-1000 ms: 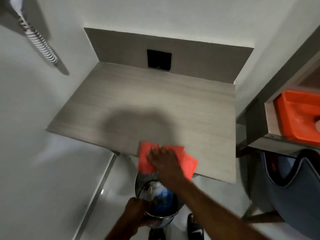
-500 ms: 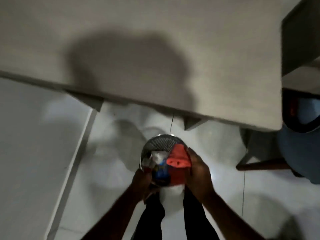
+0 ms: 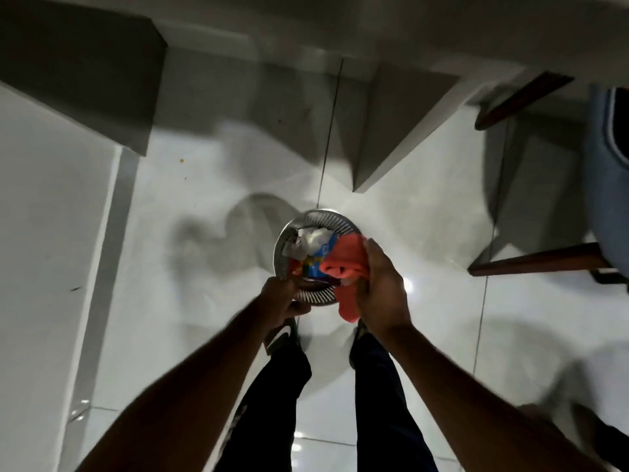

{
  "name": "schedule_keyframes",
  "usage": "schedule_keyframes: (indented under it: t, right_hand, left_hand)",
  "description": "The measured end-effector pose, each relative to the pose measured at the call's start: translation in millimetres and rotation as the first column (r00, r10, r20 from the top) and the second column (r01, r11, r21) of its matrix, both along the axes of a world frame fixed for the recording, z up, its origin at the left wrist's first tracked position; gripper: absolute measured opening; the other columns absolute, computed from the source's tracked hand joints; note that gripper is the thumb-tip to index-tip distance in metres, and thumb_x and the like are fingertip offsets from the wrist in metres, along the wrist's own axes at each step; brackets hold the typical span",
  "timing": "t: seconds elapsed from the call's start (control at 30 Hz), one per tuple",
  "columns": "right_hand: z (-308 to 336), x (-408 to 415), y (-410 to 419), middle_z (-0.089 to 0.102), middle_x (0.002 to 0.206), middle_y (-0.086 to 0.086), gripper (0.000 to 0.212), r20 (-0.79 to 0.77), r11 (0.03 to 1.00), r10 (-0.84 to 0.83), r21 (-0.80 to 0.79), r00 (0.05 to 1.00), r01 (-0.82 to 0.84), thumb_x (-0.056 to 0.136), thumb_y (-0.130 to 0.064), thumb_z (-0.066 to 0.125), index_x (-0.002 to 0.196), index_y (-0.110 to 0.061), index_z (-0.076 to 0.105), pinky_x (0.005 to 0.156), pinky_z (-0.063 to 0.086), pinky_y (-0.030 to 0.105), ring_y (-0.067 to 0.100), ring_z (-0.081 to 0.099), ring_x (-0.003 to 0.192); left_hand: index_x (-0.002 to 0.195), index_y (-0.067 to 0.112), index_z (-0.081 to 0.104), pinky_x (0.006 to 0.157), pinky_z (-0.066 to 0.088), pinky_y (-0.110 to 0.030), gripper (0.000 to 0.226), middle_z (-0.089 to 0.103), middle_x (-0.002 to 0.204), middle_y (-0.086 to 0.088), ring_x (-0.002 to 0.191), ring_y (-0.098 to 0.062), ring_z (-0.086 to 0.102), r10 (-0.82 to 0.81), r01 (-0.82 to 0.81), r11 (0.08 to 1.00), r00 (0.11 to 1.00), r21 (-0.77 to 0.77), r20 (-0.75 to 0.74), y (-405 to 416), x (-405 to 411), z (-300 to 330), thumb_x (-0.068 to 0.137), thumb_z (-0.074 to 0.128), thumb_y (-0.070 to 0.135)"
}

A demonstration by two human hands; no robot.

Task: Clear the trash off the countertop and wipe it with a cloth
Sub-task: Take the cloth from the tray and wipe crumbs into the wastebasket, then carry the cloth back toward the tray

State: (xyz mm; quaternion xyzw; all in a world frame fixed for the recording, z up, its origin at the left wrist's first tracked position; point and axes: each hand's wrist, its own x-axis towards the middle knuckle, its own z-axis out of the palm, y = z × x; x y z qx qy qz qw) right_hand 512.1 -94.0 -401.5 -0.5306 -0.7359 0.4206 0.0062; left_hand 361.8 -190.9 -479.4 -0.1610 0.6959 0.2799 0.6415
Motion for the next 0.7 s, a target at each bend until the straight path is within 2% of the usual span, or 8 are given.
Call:
schedule_keyframes:
  t: [0.1,0.2,0.3,0.4,0.47,0.53,0.6,0.7]
  right_hand:
    - [34,-6,-1,0.041,0.15,0.017,0.061,-0.026,0.997,0.049,0.066,0.998,-0.047,0.092,-0.011,0.057,0.147,-0.003,0.033,0.113,0.035,0.045,0.031,0.039,0.138]
    - [92,-13,-14,0.043,0.146,0.025,0.058,-0.064,0.977,0.113,0.189,0.991,-0.1,0.095,-0.028,0.043,0.141,0.007,0.038,0.111,0.037,0.048,0.038,0.041,0.135]
    - [157,-21,-24,0.036,0.148,0.027,0.057,-0.136,0.953,0.155,0.281,0.978,-0.112,0.087,-0.014,0.043,0.139,0.01,0.038,0.115,0.026,0.043,0.042,0.039,0.136]
    - [234,-30,-30,0.028,0.155,0.02,0.049,-0.31,0.973,0.03,0.227,0.95,0.043,0.103,-0.032,0.022,0.149,-0.018,0.029,0.119,0.016,0.029,0.026,0.025,0.145]
    - [285,-35,-35,0.023,0.16,0.006,0.049,-0.386,0.977,-0.019,0.188,0.922,0.099,0.103,-0.047,0.027,0.15,-0.041,0.014,0.12,0.019,0.032,0.016,0.02,0.148]
    - [335,-32,-35,0.018,0.16,0.017,0.088,-0.46,0.95,-0.059,0.248,0.886,0.192,0.091,-0.042,0.062,0.153,-0.026,0.002,0.118,0.024,0.043,0.028,0.021,0.147]
    - [370,-20,-28,0.003,0.161,0.022,0.122,-0.495,0.91,-0.018,0.351,0.869,0.219,0.076,-0.051,0.075,0.152,-0.016,-0.013,0.12,0.018,0.037,0.033,0.01,0.149]
    - [421,-1,9,-0.002,0.163,-0.013,0.139,-0.684,0.922,-0.133,0.18,0.718,0.342,0.061,-0.064,0.081,0.153,-0.017,-0.012,0.11,0.024,0.009,0.002,0.015,0.146]
  left_hand:
    - [0.128,0.006,0.056,0.091,0.054,-0.045,0.043,0.064,0.128,-0.016,0.112,-0.036,0.063,-0.137,0.133,0.991,0.979,-0.033,-0.153,14,-8,60,0.098,0.05,0.036]
    - [0.108,0.014,0.065,0.062,0.056,-0.032,0.041,0.072,0.109,-0.01,0.081,-0.022,0.072,-0.122,0.14,0.982,0.982,0.129,-0.142,30,-19,156,0.098,0.047,0.049]
    - [0.107,0.011,0.068,0.055,0.059,-0.03,0.033,0.078,0.09,-0.009,0.07,-0.019,0.076,-0.222,0.262,0.91,0.962,0.322,-0.157,44,-30,270,0.091,0.065,0.04]
    - [0.102,0.008,0.07,0.069,0.063,-0.041,0.035,0.077,0.091,-0.015,0.077,-0.021,0.074,-0.299,0.452,0.799,0.871,0.398,-0.389,55,-35,384,0.07,0.08,0.016]
    - [0.087,0.02,0.073,0.07,0.062,-0.037,0.025,0.079,0.089,-0.01,0.075,-0.022,0.074,-0.363,0.593,0.696,0.777,0.405,-0.514,63,-33,448,0.063,0.077,0.012]
    - [0.082,0.022,0.075,0.063,0.059,-0.035,0.021,0.078,0.081,-0.003,0.069,-0.02,0.072,-0.424,0.73,0.559,0.66,0.394,-0.62,73,-30,508,0.064,0.072,0.012]
    - [0.086,0.015,0.075,0.059,0.052,-0.029,0.025,0.071,0.072,0.003,0.061,-0.011,0.063,-0.456,0.821,0.413,0.561,0.395,-0.691,86,-27,556,0.062,0.067,0.015]
    - [0.079,0.009,0.071,0.05,0.044,-0.019,0.02,0.062,0.063,0.009,0.054,-0.004,0.053,-0.488,0.884,0.164,0.459,0.438,-0.743,120,-25,623,0.062,0.065,0.014]
